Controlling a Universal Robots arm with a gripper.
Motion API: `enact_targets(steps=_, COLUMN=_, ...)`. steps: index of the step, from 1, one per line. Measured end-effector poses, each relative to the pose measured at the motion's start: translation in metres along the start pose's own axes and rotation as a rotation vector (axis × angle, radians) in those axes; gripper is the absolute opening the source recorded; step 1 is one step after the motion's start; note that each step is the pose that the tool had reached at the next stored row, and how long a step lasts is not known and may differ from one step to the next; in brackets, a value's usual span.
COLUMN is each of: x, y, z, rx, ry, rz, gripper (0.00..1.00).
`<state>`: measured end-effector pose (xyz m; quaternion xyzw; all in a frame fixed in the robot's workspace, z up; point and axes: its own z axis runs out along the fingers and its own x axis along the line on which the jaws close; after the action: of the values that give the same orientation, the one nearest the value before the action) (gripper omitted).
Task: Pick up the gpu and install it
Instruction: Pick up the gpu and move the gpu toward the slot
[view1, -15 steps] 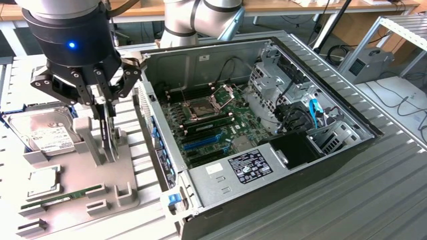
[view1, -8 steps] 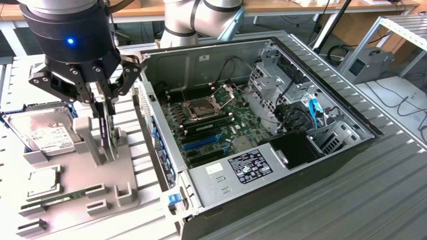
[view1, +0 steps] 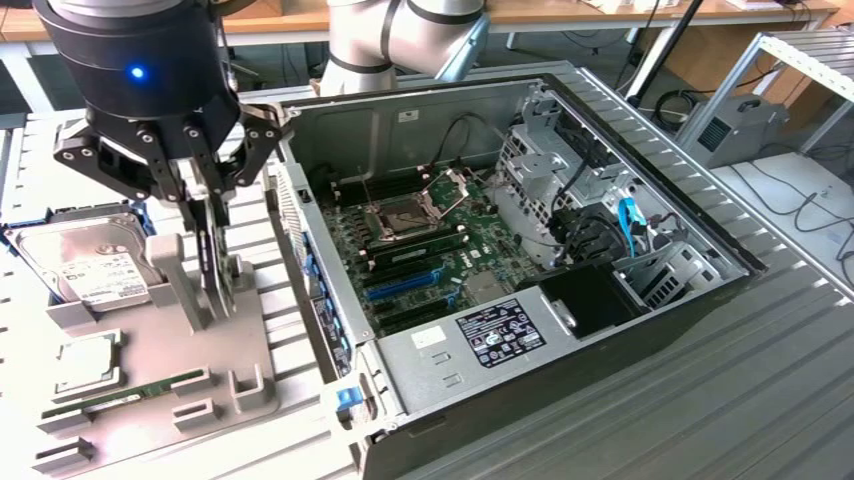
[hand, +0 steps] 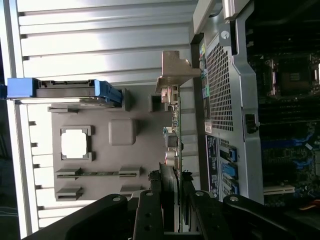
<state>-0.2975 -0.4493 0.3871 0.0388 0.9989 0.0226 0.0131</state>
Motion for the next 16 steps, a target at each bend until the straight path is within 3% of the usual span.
enact_targets(steps=16, x=-0.0001, y=0.0002, z=-0.0034, rx=0.0001, ry=0.0001, rz=0.000, gripper=0.27)
